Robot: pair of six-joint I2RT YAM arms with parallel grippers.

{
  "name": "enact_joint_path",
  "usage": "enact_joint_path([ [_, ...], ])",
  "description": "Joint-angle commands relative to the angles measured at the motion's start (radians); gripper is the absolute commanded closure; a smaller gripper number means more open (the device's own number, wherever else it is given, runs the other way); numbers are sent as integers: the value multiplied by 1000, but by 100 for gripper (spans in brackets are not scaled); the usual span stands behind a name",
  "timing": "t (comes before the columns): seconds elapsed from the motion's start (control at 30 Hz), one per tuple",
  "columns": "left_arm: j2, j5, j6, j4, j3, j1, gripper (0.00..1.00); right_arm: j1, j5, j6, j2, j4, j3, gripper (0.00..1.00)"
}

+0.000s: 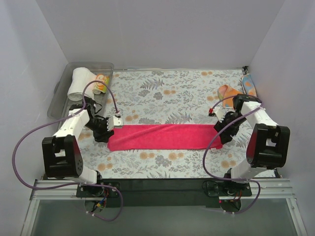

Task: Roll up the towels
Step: Fold the towel

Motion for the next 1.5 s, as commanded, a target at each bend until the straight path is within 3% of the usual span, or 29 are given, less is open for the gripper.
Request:
enact_joint_path([
  [0.0, -27, 57, -67, -2, 95, 5, 60, -6, -41, -70, -66, -86, 59, 46],
  [0.3, 45, 74, -325, 122, 120, -12, 62, -78, -53, 229, -91, -29, -8, 69],
  [0.63, 46, -58, -397, 148, 32, -26, 62, -115, -50, 424, -21, -19, -42, 69],
  [0.77, 57, -55, -450, 167, 18, -26, 60, -115, -110, 504, 45, 3, -62, 61],
  [0.93, 83, -29, -523, 191, 20, -29, 61, -113, -90, 564, 130, 90, -50, 61],
  [1.1, 100, -15, -565, 214, 23, -29, 61, -113, -70, 600, 206, 136, 0, 70],
  [1.27, 131, 11, -637, 245, 38, -30, 62, -115, -60, 622, 275, 159, 90, 90],
  [1.47, 163, 40, -704, 264, 61, -30, 64, -136, -24, 624, 342, 169, 233, 95],
])
